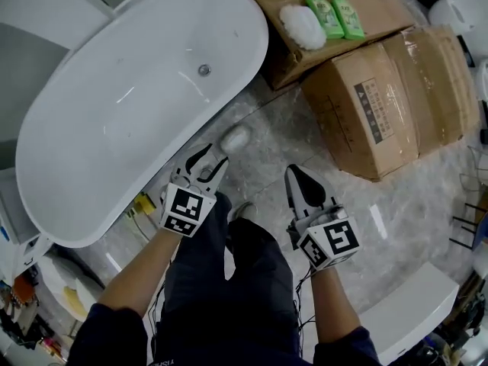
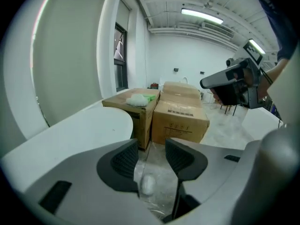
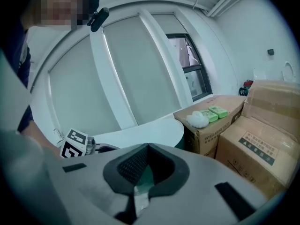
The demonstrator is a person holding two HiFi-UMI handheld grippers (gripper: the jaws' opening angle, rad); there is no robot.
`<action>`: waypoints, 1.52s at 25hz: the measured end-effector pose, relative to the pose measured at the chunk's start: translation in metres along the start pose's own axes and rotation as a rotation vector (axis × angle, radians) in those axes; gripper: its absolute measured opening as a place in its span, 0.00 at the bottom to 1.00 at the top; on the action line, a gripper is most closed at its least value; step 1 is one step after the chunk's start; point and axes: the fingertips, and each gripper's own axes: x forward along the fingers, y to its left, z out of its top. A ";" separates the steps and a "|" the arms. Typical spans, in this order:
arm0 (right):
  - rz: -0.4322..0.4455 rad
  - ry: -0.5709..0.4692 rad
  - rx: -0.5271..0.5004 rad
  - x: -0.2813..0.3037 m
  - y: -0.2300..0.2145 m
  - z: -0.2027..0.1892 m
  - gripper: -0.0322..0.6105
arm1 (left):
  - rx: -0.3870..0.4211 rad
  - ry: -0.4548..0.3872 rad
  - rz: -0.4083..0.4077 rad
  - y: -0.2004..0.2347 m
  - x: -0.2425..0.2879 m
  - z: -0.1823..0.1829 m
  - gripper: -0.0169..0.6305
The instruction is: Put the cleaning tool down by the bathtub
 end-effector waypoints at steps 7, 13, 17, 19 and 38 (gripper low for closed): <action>0.042 -0.036 -0.058 -0.034 0.032 0.047 0.06 | -0.015 -0.102 0.049 -0.019 -0.073 0.062 0.33; 0.083 -0.079 -0.103 -0.056 0.059 0.081 0.06 | -0.014 -0.165 0.103 -0.023 -0.130 0.096 0.32; 0.101 -0.092 -0.117 -0.067 0.080 0.098 0.06 | -0.028 -0.195 0.132 -0.022 -0.169 0.112 0.32; 0.112 -0.100 -0.127 -0.073 0.092 0.108 0.06 | -0.032 -0.210 0.149 -0.021 -0.188 0.118 0.32; 0.157 -0.196 -0.224 -0.127 0.244 0.156 0.06 | 0.030 -0.394 0.197 -0.019 -0.362 0.145 0.31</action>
